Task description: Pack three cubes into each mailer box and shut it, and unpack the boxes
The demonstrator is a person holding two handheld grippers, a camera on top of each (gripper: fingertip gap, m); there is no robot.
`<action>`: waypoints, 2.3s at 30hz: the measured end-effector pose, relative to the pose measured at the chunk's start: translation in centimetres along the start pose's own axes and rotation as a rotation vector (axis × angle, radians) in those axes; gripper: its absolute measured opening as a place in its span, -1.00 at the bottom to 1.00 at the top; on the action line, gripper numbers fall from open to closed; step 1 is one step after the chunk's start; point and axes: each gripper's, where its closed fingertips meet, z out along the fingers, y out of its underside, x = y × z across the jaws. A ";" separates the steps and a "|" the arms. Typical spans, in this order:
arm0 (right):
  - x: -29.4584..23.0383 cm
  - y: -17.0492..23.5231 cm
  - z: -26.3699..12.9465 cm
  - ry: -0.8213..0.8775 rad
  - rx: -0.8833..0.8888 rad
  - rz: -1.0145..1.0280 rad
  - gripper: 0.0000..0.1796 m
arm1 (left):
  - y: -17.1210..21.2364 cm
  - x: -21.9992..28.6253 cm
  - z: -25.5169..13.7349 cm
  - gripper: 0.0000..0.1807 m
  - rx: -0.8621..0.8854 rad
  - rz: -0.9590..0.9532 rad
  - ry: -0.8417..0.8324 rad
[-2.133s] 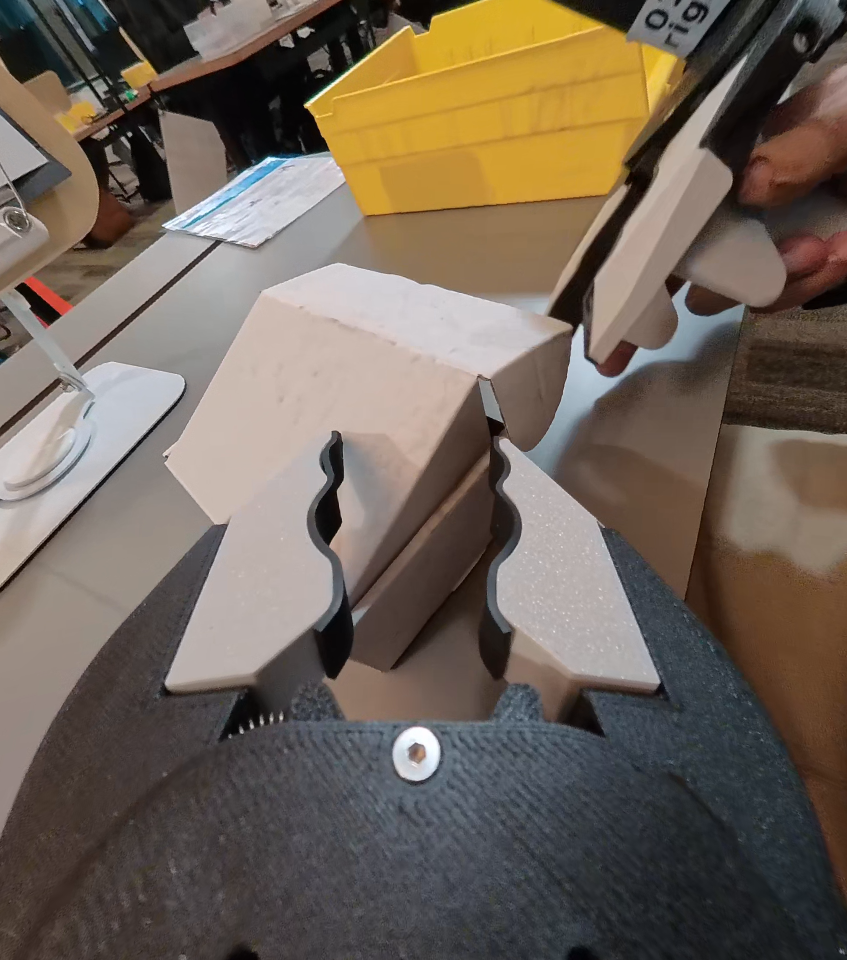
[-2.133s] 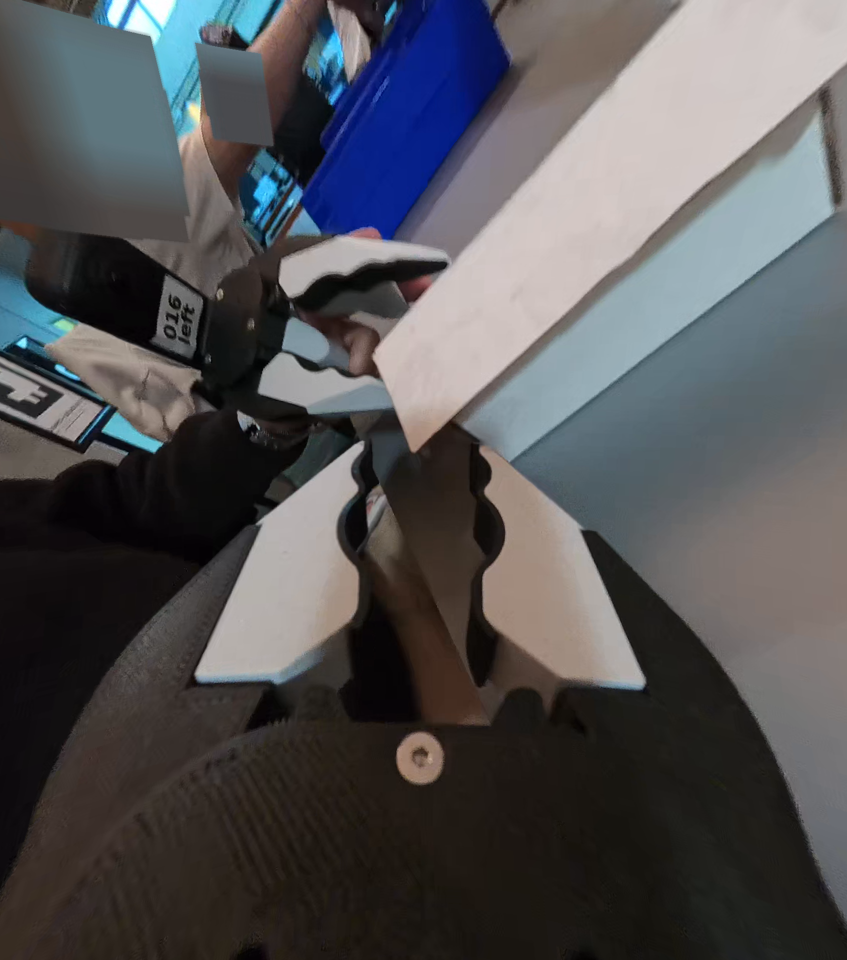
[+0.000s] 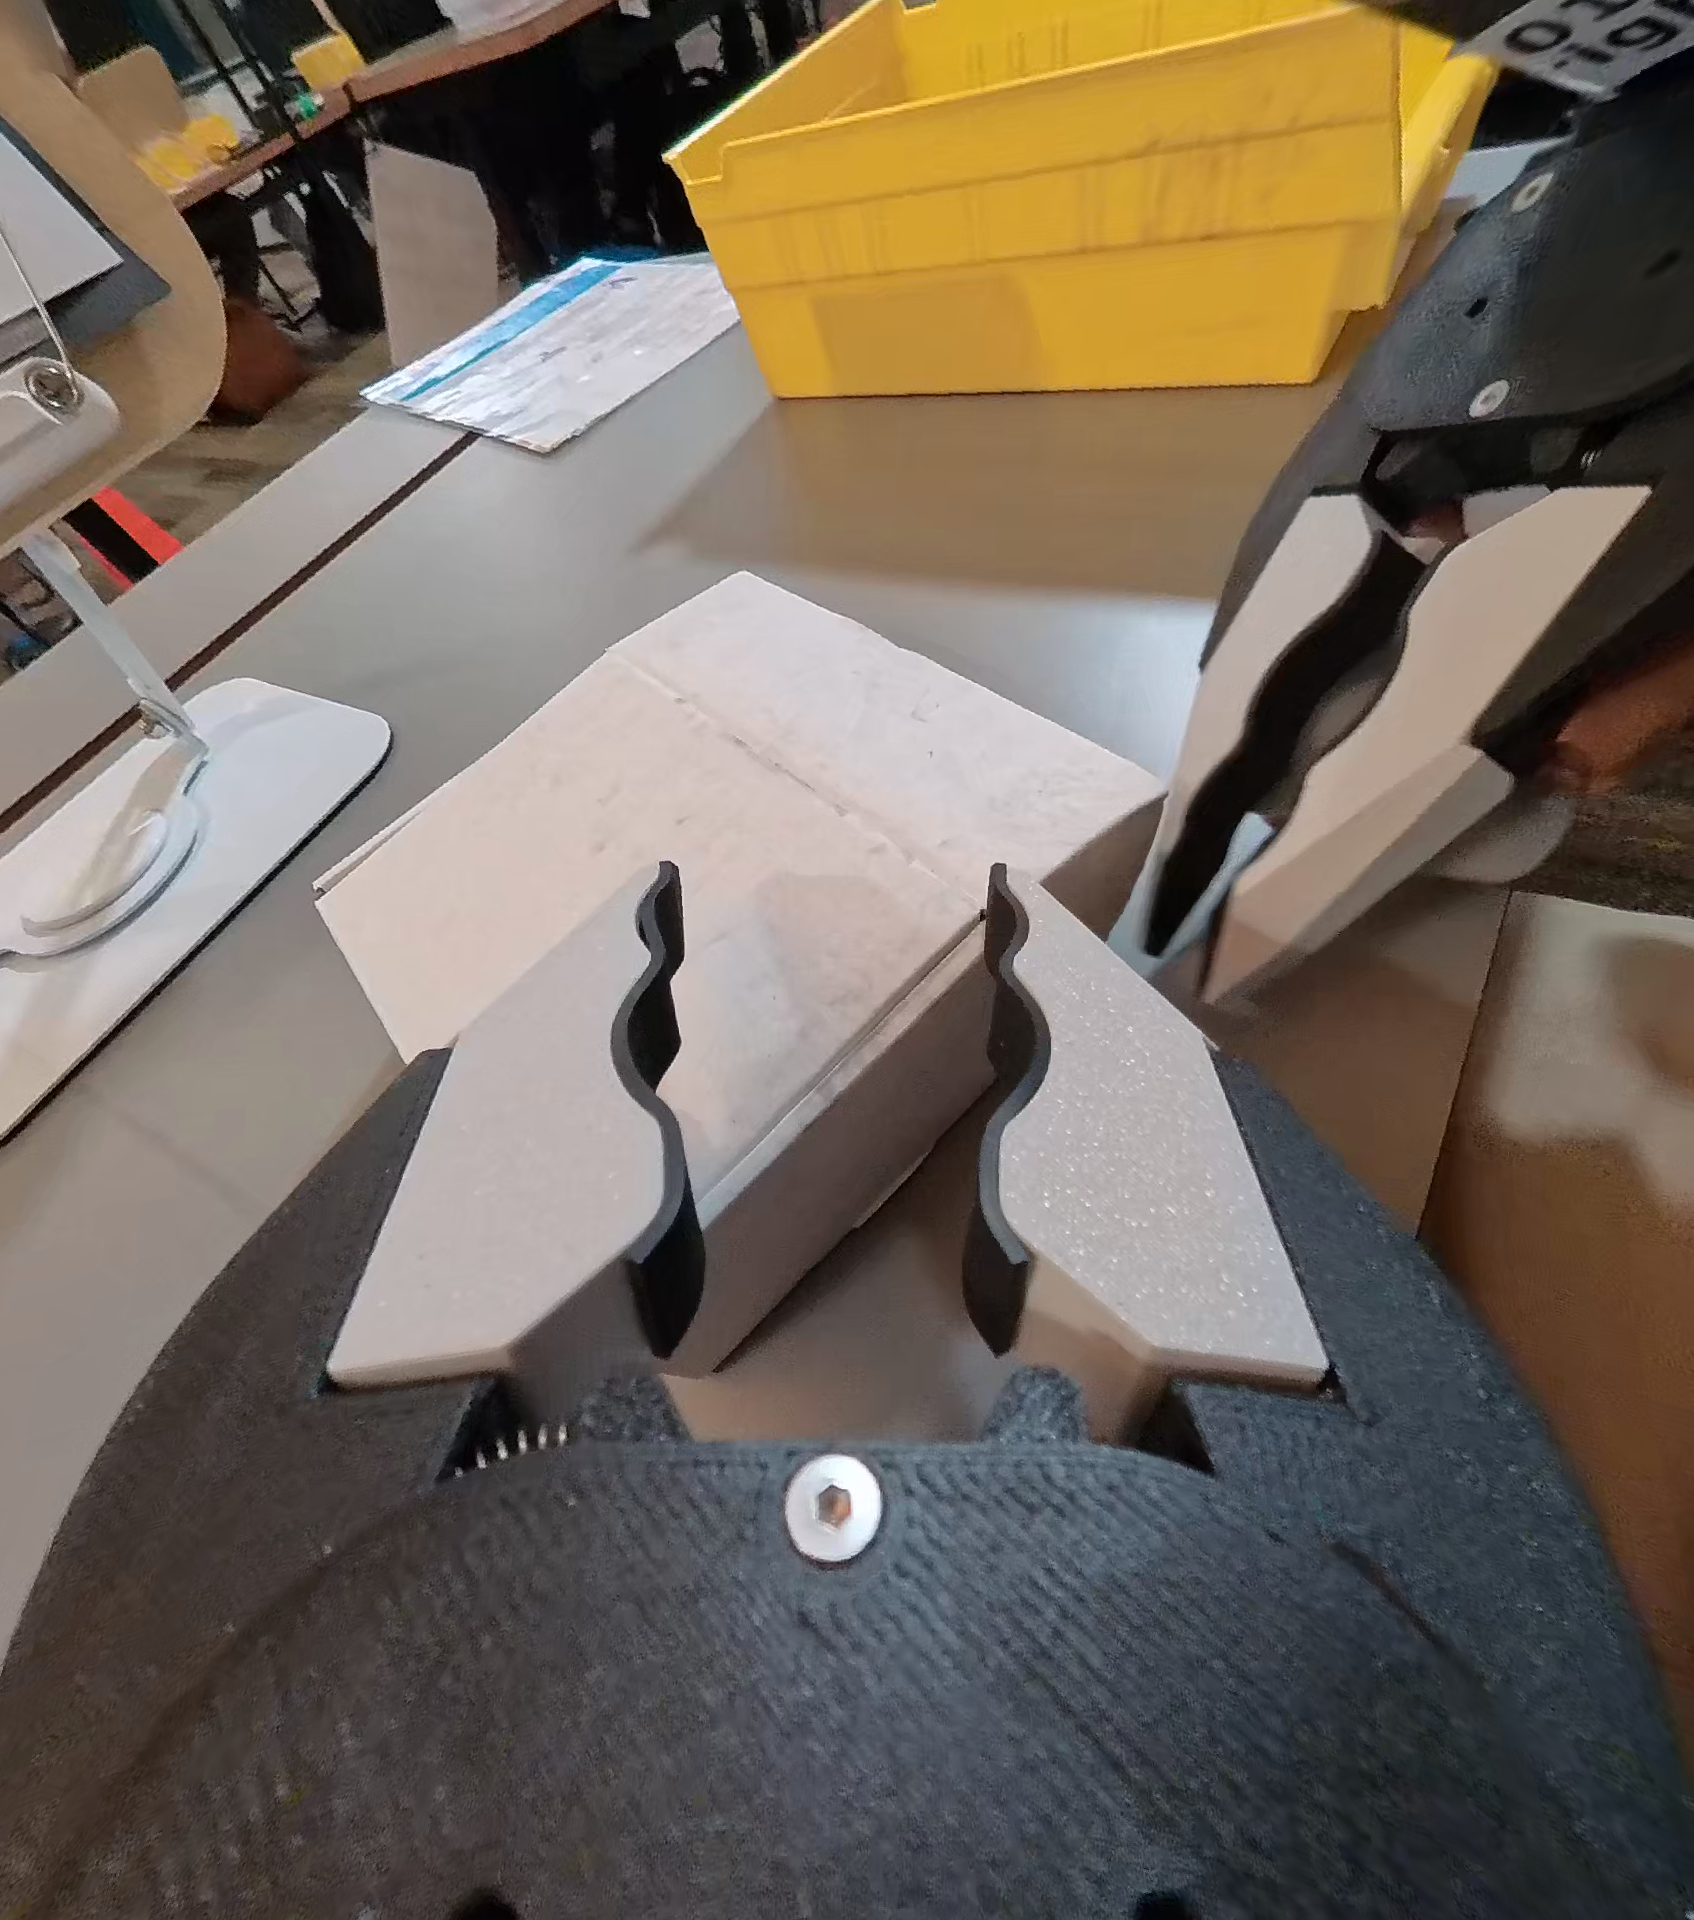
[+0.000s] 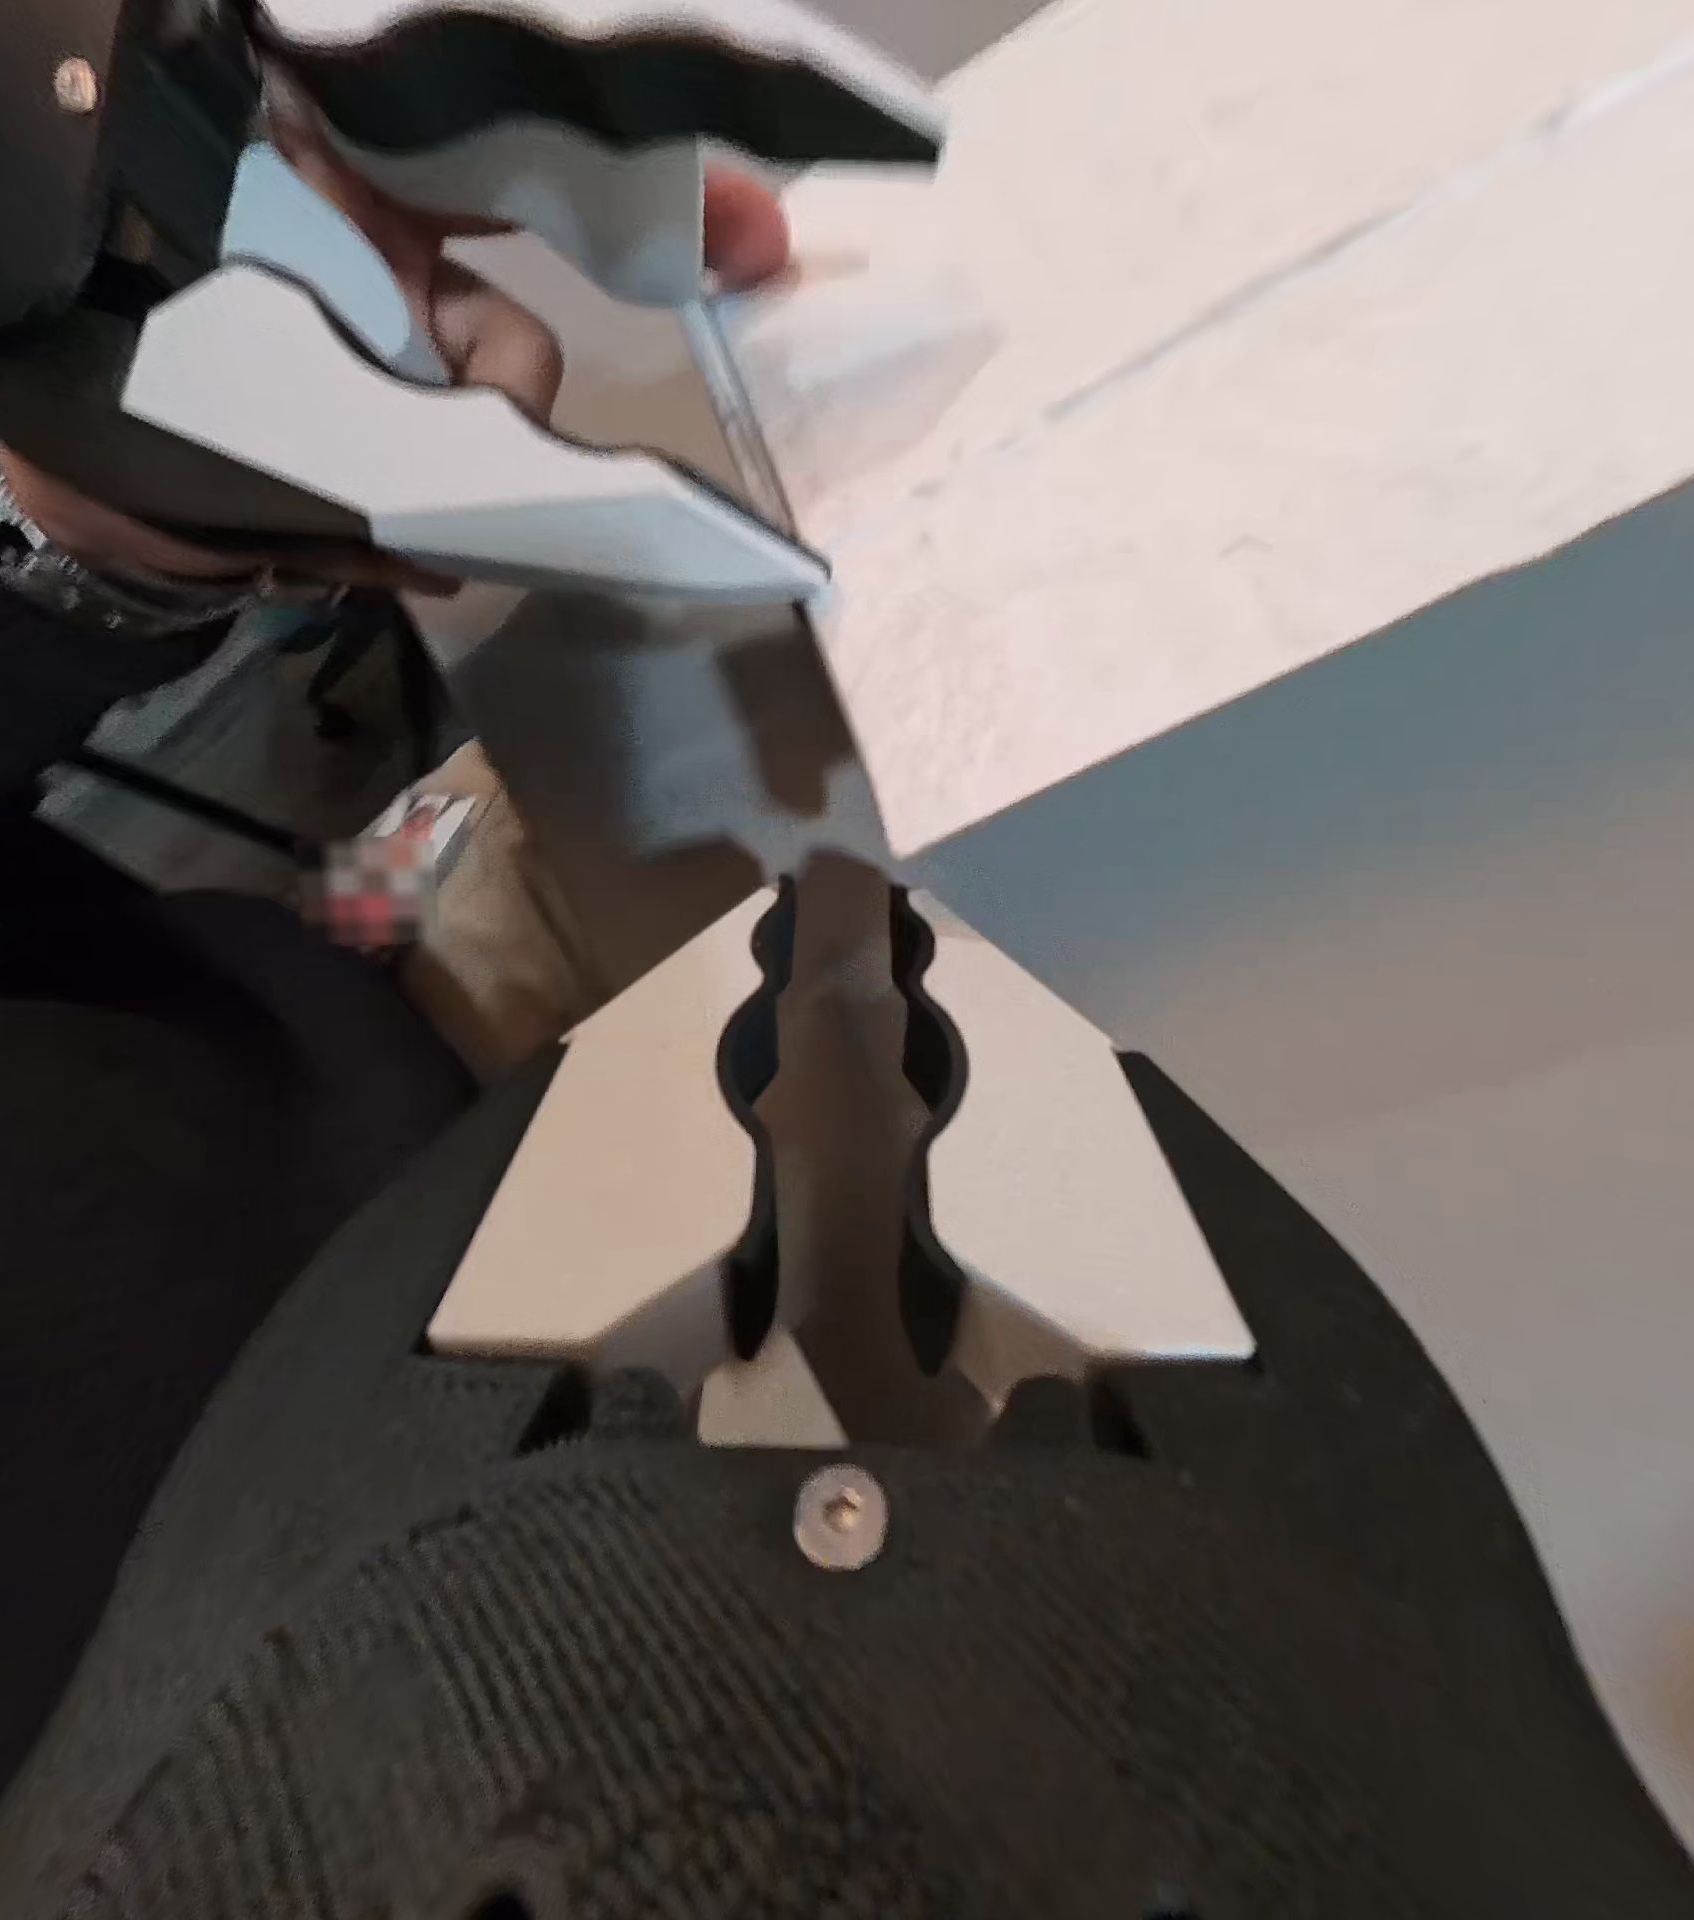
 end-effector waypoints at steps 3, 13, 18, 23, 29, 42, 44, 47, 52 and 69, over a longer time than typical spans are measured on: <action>-0.7 0.2 -0.9 -0.089 -0.017 0.048 -0.80 | 0.0 0.0 0.0 -0.36 0.008 0.007 -0.006; 2.3 -5.9 -7.6 0.302 0.296 -0.298 -0.61 | 0.1 -0.3 -0.2 -0.37 0.017 0.005 -0.024; 1.0 -5.9 -4.5 0.371 0.255 -0.413 -0.21 | 0.1 -0.4 -0.3 -0.41 0.020 0.008 -0.027; 2.1 -4.9 -1.6 0.522 0.098 -0.632 -0.22 | 0.3 -0.3 -0.5 -0.41 0.009 -0.009 -0.007; 3.0 -4.0 -0.8 0.517 0.056 -0.643 -0.29 | 0.4 -0.1 -0.8 -0.46 -0.006 -0.108 0.072; 3.3 -3.9 -1.0 0.525 0.051 -0.660 -0.37 | 0.7 0.2 -0.6 -0.55 -0.017 -0.111 0.097; 3.4 -3.9 -0.9 0.541 0.046 -0.669 -0.40 | 0.7 0.2 -0.6 -0.55 -0.017 -0.116 0.100; 3.5 -4.0 -0.9 0.571 0.036 -0.701 -0.47 | 0.8 0.3 -0.6 -0.56 -0.022 -0.112 0.102; 3.6 -3.9 -0.8 0.575 0.035 -0.696 -0.47 | 0.9 0.4 -0.5 -0.55 -0.027 -0.101 0.101; 3.5 -4.2 -3.0 0.427 0.167 -0.401 -0.51 | -0.6 -3.7 -2.5 -0.47 0.165 -0.278 -0.034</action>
